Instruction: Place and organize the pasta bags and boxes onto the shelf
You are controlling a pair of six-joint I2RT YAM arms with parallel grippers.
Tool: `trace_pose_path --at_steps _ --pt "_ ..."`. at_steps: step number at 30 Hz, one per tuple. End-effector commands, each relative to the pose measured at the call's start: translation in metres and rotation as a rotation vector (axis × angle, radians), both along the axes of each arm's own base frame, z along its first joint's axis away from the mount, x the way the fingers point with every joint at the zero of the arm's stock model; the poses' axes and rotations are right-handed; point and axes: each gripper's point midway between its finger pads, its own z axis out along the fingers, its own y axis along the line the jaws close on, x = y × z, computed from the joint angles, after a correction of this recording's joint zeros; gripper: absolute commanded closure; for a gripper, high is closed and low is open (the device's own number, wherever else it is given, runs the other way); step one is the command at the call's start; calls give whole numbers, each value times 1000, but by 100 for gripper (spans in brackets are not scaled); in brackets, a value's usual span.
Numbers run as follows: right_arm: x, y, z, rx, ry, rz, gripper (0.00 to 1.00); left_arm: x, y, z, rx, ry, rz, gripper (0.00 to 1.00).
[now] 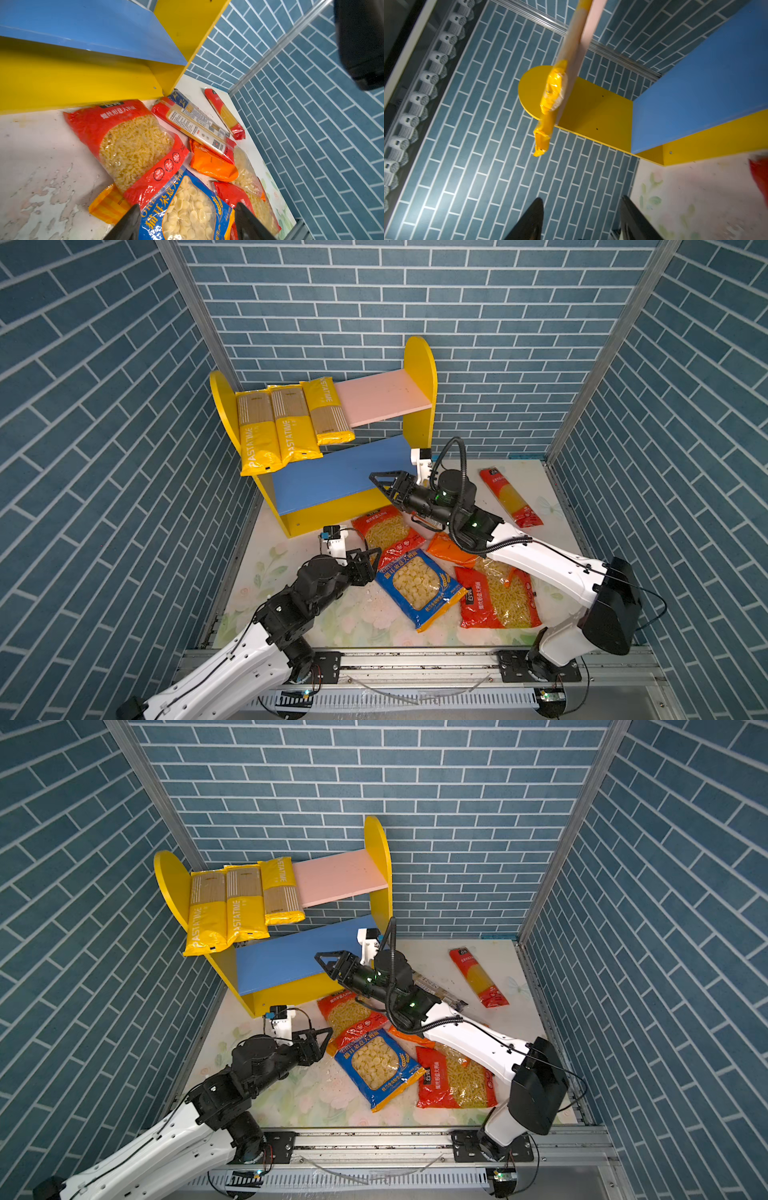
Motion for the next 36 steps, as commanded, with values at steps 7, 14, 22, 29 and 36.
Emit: trace_pose_path --at_steps 7,14,22,29,36 --pt "10 -98 -140 -330 126 -147 43 -2 -43 -27 78 15 -85 27" --pt "28 -198 -195 -580 198 -336 41 -2 -79 -43 107 36 -151 27" --pt "51 -280 -228 -732 272 -453 32 -9 -108 -53 147 44 -216 26" --pt "77 -326 -257 -759 356 -491 30 -12 -108 -63 160 57 -217 25" --pt "96 -308 -280 -674 390 -375 33 -14 -97 -68 159 62 -185 25"
